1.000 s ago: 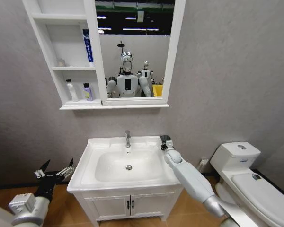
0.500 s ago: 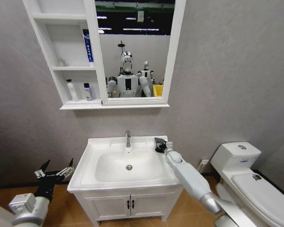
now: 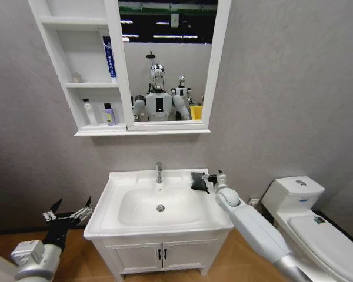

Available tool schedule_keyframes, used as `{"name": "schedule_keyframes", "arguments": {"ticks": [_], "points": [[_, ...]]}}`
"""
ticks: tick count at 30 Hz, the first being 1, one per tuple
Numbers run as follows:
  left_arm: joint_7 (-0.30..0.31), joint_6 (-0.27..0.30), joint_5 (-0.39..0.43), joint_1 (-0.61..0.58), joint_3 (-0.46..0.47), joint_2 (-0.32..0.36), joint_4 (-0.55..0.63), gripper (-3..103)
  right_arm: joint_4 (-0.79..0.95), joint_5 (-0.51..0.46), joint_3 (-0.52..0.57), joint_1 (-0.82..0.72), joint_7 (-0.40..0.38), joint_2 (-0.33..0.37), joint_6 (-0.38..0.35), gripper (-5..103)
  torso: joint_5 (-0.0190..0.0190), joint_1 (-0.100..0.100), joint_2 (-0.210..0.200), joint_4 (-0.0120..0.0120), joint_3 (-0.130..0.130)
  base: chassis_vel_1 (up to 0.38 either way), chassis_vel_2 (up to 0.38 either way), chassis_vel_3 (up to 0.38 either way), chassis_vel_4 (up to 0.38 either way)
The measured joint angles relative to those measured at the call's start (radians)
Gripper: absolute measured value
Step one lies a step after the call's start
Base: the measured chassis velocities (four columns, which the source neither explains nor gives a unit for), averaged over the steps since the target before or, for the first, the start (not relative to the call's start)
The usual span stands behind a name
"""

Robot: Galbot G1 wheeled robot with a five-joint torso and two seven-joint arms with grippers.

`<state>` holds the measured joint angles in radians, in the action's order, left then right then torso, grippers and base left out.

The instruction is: Move facial cleanser and shampoo from washbasin to cabinet, then wipe washbasin with towel.

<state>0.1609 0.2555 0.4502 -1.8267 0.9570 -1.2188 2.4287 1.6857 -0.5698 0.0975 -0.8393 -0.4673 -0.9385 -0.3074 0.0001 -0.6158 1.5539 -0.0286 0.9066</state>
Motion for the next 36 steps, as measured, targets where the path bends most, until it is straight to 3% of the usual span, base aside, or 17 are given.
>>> {"name": "schedule_keyframes", "arguments": {"ticks": [1, 3, 4, 6, 7, 10, 13, 18, 36], "points": [[0.0, 0.0, 0.0, 0.0, 0.0, 0.0, 0.0, 100, 0.0, 0.0, 0.0, 0.0, 0.0, 0.0, 0.0, 100, 0.0, 0.0, 0.0, 0.0, 0.0, 0.0, 0.0, 0.0, 0.0], [0.0, 0.0, 0.0, 0.0, 0.0, 0.0, 0.0, 100, 0.258, 0.033, 0.106, -0.218, -0.029, 0.051, -0.016, 100, -0.0001, 0.0, 0.0, -0.0007, 0.0, 0.0, 0.0, 0.0, 0.0], [0.0, 0.0, 0.0, 0.0, 0.0, 0.0, 0.0, 100, 0.258, 0.033, 0.106, -0.218, -0.029, 0.051, -0.016, 100, -0.0001, 0.0, 0.0, -0.0007, 0.0, 0.0, 0.0, 0.0, 0.0], [0.0, 0.0, 0.0, 0.0, 0.0, 0.0, 0.0, 100, 0.501, 0.077, 0.212, -0.48, -0.042, 0.065, -0.028, 100, 0.0001, 0.0, 0.0, -0.0012, 0.0, 0.0, 0.0, 0.0, 0.0], [0.0, 0.0, 0.0, 0.0, 0.0, 0.0, 0.0, 100, 0.501, 0.077, 0.212, -0.48, -0.042, 0.065, -0.028, 100, 0.0001, 0.0, 0.0, -0.0012, 0.0, 0.0, 0.0, 0.0, 0.0], [0.0, 0.0, 0.0, 0.0, 0.0, 0.0, 0.0, 100, 0.73, 0.165, 0.334, -0.785, -0.042, 0.019, -0.03, 100, -0.0002, 0.001, 0.0, -0.0008, 0.0, 0.0, 0.0, 0.0, 0.0], [0.0, 0.0, 0.0, 0.0, 0.0, 0.0, 0.0, 100, 0.809, 0.246, 0.367, -0.913, -0.025, -0.029, -0.028, 100, -0.0008, 0.001, 0.0, -0.0008, 0.0, 0.0, 0.0, 0.0, 0.0], [0.0, 0.0, 0.0, 0.0, 0.0, 0.0, 0.0, 100, 0.831, 0.339, 0.381, -0.977, -0.011, -0.093, -0.018, 100, -0.0001, 0.0, 0.0, -0.0003, 0.0, 0.0, 0.0, 0.0, 0.0], [0.0, 0.0, 0.0, 0.0, 0.0, 0.0, 0.0, 100, 0.82, 0.456, 0.354, -1.059, 0.03, -0.199, 0.027, 100, -0.0005, 0.0, 0.0, -0.0007, 0.0, 0.133, -0.136, -0.132, 0.13]]}}
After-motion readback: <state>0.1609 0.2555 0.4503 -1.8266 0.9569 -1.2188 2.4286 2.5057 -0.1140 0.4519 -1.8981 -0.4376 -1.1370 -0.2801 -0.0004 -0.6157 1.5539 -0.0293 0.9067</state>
